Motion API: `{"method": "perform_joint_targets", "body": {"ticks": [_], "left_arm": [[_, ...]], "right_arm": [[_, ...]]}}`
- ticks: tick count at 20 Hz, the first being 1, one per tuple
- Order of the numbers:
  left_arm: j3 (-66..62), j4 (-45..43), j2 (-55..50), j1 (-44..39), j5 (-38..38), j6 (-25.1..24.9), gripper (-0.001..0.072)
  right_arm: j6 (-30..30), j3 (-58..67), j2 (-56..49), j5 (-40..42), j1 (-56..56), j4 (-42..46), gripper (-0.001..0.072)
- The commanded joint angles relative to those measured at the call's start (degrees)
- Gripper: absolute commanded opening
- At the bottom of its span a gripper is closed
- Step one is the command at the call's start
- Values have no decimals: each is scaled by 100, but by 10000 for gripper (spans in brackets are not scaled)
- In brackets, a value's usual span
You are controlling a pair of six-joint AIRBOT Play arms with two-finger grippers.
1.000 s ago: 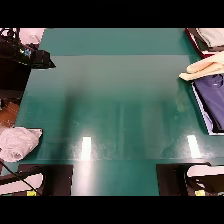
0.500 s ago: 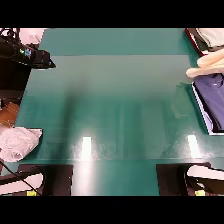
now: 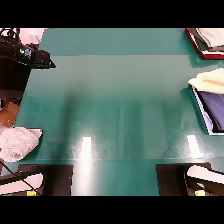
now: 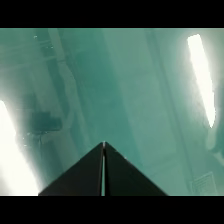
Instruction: Fold the shirts.
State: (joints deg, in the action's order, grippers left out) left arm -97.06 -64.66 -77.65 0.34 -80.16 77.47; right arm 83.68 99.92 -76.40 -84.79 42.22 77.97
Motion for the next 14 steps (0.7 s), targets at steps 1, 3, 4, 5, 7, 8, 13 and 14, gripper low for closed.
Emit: {"method": "perform_joint_targets", "body": {"ticks": [1,3,4,5,7,8,13,14], "left_arm": [[0,-2,-4,0,-9,-111,25],[0,-2,-4,0,-46,-142,24],[0,-2,-4,0,-42,-140,25],[-2,-2,-4,0,-33,-142,25],[0,-2,-4,0,48,-144,25],[-2,-4,-2,0,136,-142,25],[-2,37,-2,0,76,-87,25],[-2,61,-2,0,109,-92,25]], "right_arm": [[345,-382,37,-986,20,1300,450],[350,-632,138,-1029,164,1370,526],[352,-723,192,-1036,243,1366,526],[380,-802,260,-1036,332,1362,525],[621,-855,407,-935,457,1189,525],[651,-855,498,-800,474,870,525],[645,-855,1045,-133,236,-1290,523],[645,-855,1145,-48,90,-1416,522]]}}
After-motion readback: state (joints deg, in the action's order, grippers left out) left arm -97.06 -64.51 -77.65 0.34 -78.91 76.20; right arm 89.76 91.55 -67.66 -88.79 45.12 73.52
